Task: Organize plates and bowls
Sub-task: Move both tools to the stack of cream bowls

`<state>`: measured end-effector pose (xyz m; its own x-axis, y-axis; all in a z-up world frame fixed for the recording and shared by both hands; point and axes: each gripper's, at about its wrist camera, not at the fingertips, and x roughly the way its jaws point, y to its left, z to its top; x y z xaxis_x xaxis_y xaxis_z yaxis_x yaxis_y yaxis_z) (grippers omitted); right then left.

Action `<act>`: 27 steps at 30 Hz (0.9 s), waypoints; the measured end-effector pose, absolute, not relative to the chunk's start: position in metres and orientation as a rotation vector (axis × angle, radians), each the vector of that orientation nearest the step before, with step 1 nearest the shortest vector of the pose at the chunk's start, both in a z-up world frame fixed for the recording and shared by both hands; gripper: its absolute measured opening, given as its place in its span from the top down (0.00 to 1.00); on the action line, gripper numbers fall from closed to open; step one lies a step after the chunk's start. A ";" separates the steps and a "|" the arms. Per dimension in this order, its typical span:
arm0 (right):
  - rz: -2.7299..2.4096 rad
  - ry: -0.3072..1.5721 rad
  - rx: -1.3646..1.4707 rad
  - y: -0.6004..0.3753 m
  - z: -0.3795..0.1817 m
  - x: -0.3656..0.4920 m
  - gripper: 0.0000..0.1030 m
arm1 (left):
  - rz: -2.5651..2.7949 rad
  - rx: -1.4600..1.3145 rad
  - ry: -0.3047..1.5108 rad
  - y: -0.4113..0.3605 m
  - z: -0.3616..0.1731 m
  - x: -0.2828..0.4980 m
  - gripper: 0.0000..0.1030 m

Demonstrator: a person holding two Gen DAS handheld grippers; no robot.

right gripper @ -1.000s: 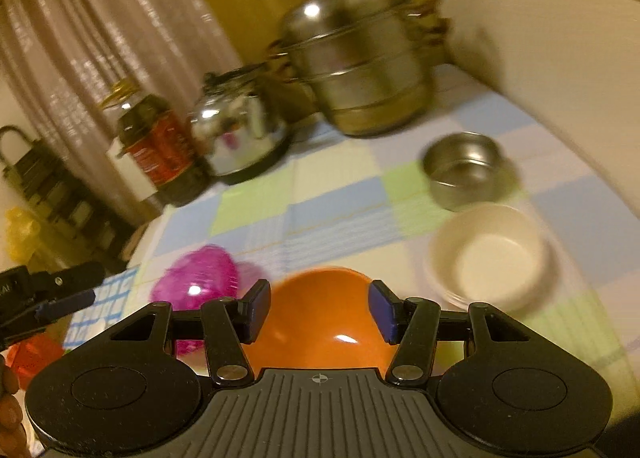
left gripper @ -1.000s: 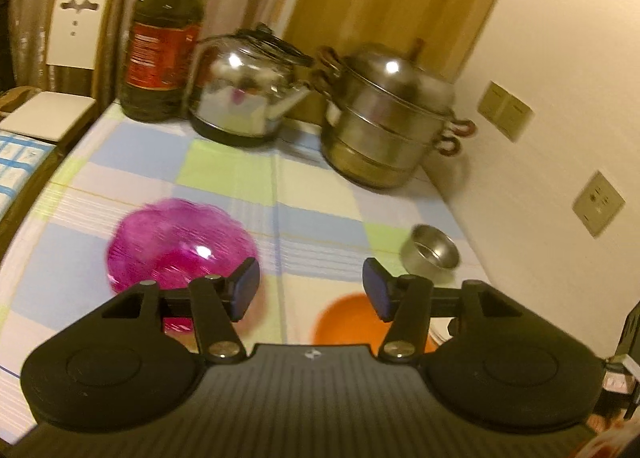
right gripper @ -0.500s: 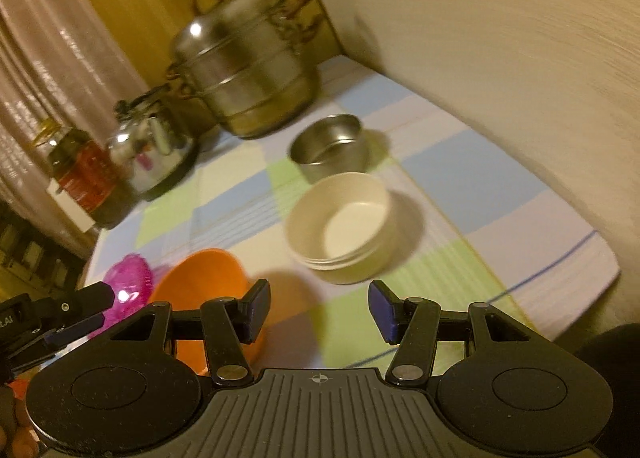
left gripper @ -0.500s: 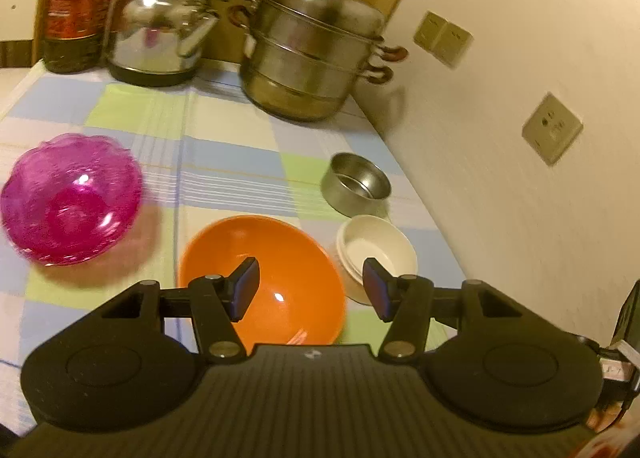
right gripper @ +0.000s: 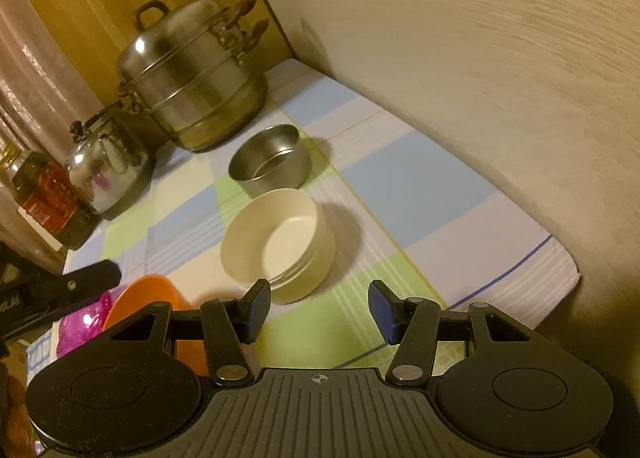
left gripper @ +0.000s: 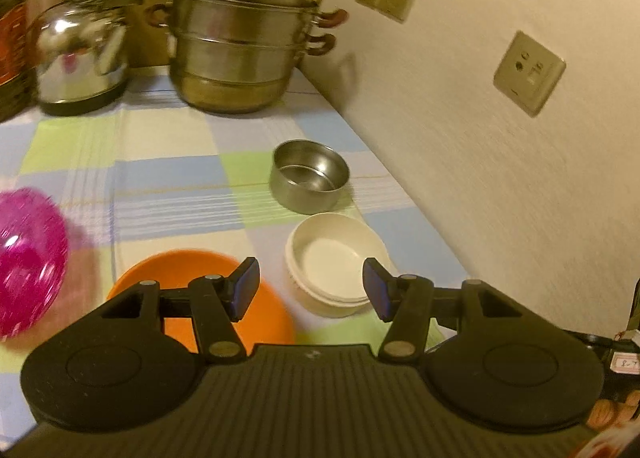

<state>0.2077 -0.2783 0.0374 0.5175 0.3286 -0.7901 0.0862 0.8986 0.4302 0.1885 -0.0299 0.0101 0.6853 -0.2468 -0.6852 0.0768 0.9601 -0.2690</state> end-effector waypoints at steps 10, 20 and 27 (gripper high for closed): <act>0.158 1.058 0.452 -0.279 0.024 0.237 0.47 | -0.253 -0.137 0.895 -0.049 -0.004 0.258 0.52; 0.148 1.114 0.456 -0.273 -0.003 0.271 0.48 | -0.274 -0.056 1.015 -0.061 -0.036 0.304 0.59; 0.150 1.148 0.445 -0.268 -0.022 0.292 0.51 | -0.263 -0.034 1.079 -0.062 -0.056 0.321 0.65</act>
<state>0.2921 -0.2684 -0.0220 0.4111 0.3386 -0.8464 0.1106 0.9031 0.4150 0.3213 -0.0623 -0.0563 0.4440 -0.2285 -0.8664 0.1956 0.9683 -0.1551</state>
